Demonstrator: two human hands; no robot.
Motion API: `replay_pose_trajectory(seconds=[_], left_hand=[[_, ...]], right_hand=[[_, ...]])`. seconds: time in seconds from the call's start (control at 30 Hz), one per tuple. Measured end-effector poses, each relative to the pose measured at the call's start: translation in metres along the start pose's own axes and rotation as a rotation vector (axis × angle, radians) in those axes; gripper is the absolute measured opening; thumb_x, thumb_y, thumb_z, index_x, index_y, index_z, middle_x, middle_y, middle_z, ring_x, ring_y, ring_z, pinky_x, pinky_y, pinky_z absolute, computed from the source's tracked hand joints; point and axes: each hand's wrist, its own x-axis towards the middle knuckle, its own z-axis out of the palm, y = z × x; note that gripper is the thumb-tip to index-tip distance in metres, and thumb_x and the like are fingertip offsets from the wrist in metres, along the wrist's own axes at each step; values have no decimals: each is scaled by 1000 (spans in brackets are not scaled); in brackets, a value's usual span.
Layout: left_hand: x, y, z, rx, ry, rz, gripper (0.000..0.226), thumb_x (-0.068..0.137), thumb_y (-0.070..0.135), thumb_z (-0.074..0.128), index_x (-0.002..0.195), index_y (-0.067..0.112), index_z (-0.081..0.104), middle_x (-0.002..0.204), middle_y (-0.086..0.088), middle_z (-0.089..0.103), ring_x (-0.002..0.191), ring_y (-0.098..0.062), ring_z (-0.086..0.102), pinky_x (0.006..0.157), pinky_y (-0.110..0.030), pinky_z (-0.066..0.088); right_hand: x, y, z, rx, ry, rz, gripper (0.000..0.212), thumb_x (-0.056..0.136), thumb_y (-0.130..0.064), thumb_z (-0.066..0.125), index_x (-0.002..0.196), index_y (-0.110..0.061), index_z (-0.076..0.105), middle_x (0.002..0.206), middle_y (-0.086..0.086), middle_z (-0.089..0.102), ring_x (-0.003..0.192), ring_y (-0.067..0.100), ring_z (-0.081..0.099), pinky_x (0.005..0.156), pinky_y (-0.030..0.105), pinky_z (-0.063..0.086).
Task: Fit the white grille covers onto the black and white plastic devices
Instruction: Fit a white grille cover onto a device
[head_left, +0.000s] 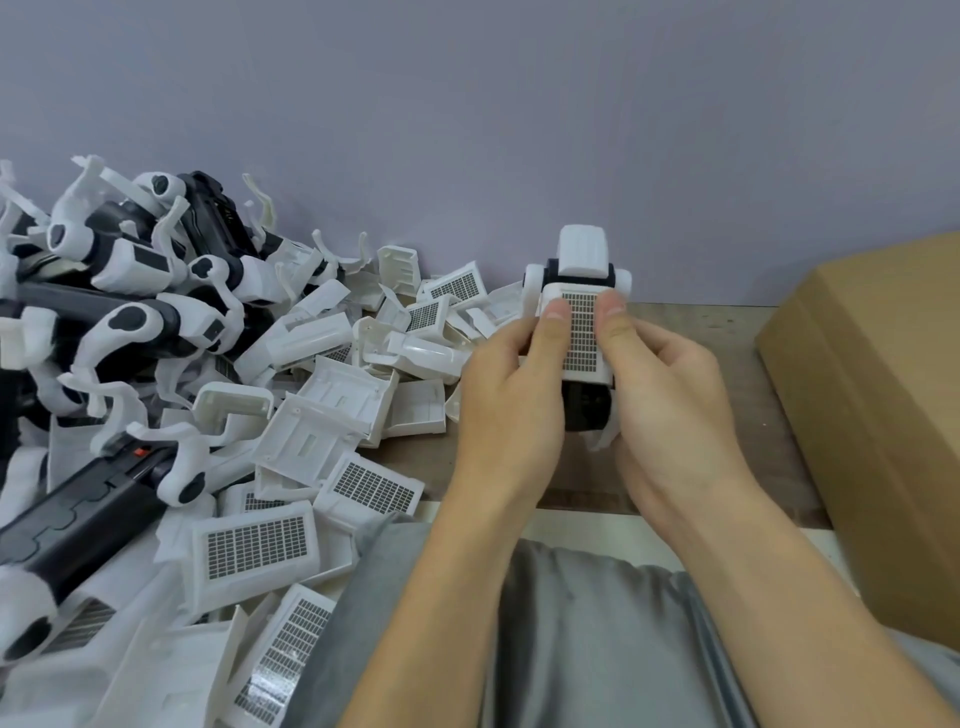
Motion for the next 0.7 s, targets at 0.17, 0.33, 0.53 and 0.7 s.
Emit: replay_pose_trajectory(seconds=[0.17,0.33,0.53,0.7], left_hand=[[2,-2,-2,82,51,3,39,103,33,52,79,10,73,74,-11,71,74,-33,64,69,-45,53],[2,0,-4,18,46,24,27,102,24,56,93,10,78,83,-5,76,80,-20,68,77,-36,55],[1,2,-1,-67,50,9,25,98,25,62,91,6,77,89,-20,73,82,-27,68,85,-52,56],[3,2,-1,-87,59,14,19,98,18,61,109,9,75,94,-9,77,91,-22,73,80,-32,59]], right_hand=[[0,0,-1,-15,-93,25,22,102,-17,55,110,-10,74,104,10,76,105,26,72,100,51,52],[0,-2,-1,-120,-26,-102,26,98,-9,58,89,-27,75,92,-5,78,94,14,74,86,34,58],[-1,-4,0,-18,-47,-73,24,99,-7,55,98,-20,75,101,1,78,102,18,72,97,42,54],[-1,-4,0,87,-34,-26,22,101,-13,55,110,-5,73,106,15,76,107,32,70,101,51,51]])
